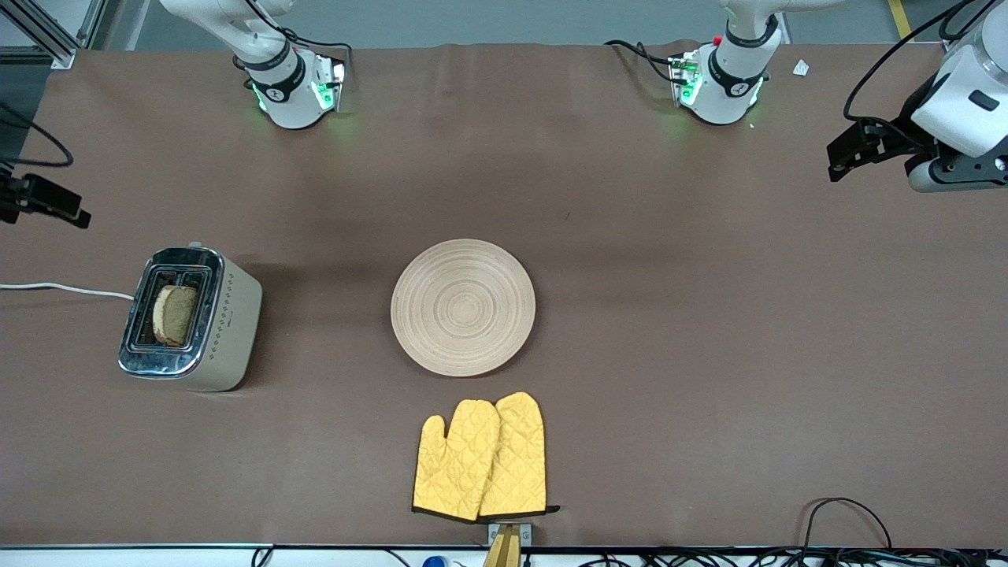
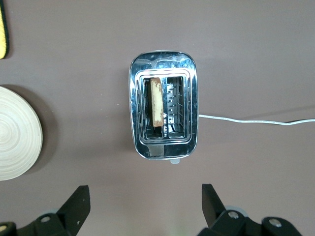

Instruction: Move plate and put bread in toaster

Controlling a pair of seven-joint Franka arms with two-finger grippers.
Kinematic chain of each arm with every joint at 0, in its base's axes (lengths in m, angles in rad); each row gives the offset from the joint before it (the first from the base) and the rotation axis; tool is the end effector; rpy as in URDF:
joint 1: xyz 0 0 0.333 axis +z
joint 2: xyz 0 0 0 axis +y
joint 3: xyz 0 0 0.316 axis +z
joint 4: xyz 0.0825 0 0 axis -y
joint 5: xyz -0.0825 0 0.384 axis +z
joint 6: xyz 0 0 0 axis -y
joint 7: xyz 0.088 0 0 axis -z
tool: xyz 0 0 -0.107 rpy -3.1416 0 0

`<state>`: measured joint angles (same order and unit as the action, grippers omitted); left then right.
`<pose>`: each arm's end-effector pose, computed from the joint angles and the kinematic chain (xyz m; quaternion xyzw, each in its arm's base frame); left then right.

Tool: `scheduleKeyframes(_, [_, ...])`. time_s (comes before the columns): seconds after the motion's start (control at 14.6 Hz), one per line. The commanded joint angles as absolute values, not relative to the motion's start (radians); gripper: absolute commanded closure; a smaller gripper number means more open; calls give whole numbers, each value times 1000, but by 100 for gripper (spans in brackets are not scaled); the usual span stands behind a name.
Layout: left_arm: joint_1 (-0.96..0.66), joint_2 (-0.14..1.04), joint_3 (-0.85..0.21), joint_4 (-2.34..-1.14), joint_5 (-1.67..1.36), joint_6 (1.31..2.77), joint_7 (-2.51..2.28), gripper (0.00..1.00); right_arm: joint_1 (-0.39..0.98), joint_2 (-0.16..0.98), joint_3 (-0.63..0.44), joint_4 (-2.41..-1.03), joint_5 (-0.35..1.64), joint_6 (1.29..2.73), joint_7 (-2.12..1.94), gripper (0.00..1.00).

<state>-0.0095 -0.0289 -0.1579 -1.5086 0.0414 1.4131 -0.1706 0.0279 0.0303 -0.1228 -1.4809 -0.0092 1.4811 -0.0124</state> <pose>0.5222 -0.0847 0.6557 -0.9992 -0.0043 0.0291 0.0281 0.5526 -0.0525 0.6421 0.9990 -0.0416 -0.0153 0.0056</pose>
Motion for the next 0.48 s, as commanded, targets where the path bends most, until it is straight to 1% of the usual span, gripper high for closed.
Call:
scheduleKeyframes(0.0, [-6,-67,-161,-1535,26,1401,-156,0,49,-71,-147,-1602,11,1522,-25,0])
scheduleKeyframes(0.07, [-9,-66,-161,-1531,26,1401,-156,0,58,-66,-156,-1567,12,1516,-28,0])
scheduleKeyframes(0.14, [-9,-60,-161,-1526,29,1401,-153,0,57,-54,-164,-1534,14,1481,-22,0])
scheduleKeyframes(0.27, [-5,-57,-160,-1525,31,1401,-112,0,52,-44,-166,-1523,17,1384,-17,0])
scheduleKeyframes(0.41, [-3,-51,-158,-1517,32,1401,-36,0,55,-46,-163,-1520,35,1379,-11,0])
